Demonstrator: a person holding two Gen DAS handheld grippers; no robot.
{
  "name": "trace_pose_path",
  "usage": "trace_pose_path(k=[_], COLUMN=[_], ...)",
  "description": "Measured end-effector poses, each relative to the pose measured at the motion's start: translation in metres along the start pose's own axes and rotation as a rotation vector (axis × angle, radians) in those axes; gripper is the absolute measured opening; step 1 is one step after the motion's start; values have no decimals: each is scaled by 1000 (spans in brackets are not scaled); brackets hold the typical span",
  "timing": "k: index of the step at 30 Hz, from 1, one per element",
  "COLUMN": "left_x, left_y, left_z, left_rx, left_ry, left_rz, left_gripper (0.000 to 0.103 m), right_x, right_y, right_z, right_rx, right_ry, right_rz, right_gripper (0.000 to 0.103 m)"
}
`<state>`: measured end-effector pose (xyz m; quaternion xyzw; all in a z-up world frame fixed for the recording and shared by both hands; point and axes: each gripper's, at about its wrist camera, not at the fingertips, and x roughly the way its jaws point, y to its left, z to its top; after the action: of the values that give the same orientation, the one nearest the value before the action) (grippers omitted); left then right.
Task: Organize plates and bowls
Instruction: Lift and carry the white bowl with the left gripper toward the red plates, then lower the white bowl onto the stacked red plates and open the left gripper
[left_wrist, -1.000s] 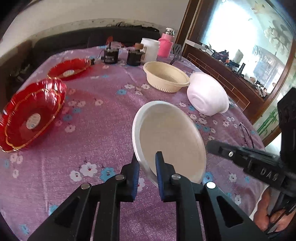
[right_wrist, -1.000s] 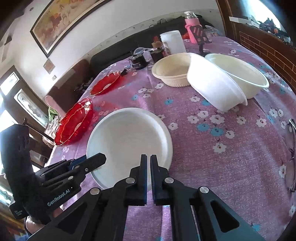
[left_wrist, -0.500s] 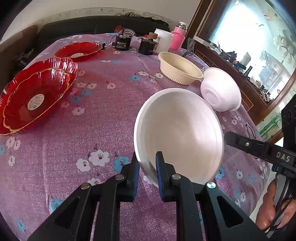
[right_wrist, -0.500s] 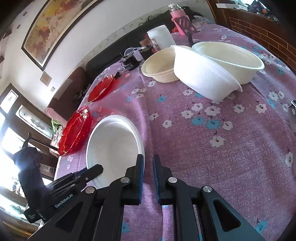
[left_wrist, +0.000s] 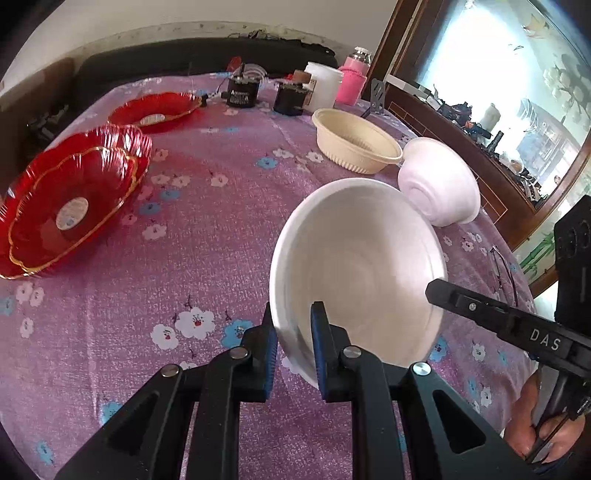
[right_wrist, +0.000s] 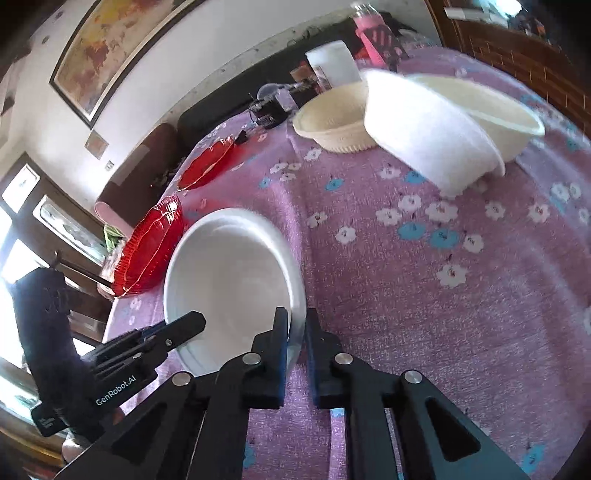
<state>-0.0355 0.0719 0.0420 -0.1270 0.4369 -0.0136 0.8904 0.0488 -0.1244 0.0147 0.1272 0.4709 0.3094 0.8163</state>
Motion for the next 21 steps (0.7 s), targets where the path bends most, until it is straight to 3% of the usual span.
trace_pose_path(k=[10, 21], left_x=[-28, -57], left_y=[0, 36], left_z=[1, 4], left_rx=[15, -61], left_ry=[-64, -138], left_rz=[18, 68], left_gripper=[17, 17], right_x=[-16, -5], right_y=[16, 72], right_z=[4, 19], right_rx=[-28, -138], right_ry=[-39, -25], right_rz=[31, 50], right_gripper=[9, 10])
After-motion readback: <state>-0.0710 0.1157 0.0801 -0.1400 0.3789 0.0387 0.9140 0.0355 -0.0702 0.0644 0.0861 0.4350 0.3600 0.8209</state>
